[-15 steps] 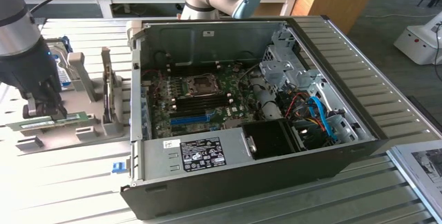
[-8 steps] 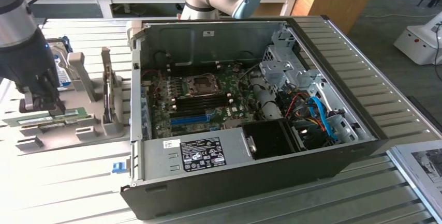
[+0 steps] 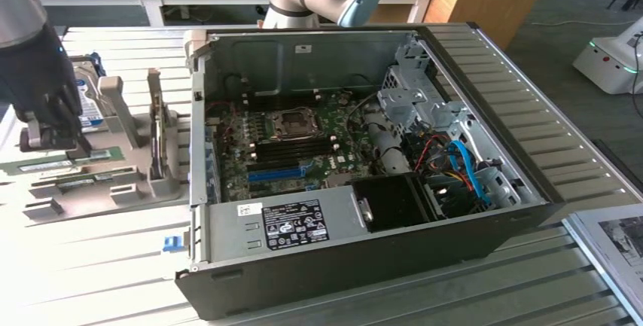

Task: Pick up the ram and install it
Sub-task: 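Pick up the ram and move it above insertion slot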

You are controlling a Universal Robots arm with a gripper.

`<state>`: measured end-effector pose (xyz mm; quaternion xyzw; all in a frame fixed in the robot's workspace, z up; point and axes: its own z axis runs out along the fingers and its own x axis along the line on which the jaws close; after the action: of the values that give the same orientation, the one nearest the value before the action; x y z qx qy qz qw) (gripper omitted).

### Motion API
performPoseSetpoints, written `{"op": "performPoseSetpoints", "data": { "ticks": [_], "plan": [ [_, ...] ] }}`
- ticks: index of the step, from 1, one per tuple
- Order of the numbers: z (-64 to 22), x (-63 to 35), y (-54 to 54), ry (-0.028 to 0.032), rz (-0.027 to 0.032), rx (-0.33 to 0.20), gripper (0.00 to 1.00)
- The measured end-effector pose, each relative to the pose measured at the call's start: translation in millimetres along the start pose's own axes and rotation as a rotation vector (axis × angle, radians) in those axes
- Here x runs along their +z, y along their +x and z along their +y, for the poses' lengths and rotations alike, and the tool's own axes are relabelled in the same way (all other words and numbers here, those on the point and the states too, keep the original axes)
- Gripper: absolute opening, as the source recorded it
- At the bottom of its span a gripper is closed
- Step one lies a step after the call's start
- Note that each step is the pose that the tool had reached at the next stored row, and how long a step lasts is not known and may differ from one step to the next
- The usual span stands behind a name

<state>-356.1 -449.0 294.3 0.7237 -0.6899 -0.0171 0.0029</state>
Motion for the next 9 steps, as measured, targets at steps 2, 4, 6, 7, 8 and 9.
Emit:
{"op": "performPoseSetpoints", "data": {
  "ticks": [2,4,6,7,8,9],
  "plan": [
    [-0.5,-4.7,-0.1,-0.0001,0.0002,0.0,0.12],
    [-1.2,-12.0,-0.2,-0.0001,0.0004,0.0,0.12],
    [-1.8,-17.1,-0.2,-0.0001,0.0006,0.0,0.12],
    [-2.0,-19.8,-0.3,-0.0003,0.0007,0.0,0.12],
    [-2.3,-22.6,-0.3,-0.0002,0.0008,0.0,0.12],
    [-2.5,-25.1,-0.4,-0.0003,0.0009,0.0,0.12]
  ]
}}
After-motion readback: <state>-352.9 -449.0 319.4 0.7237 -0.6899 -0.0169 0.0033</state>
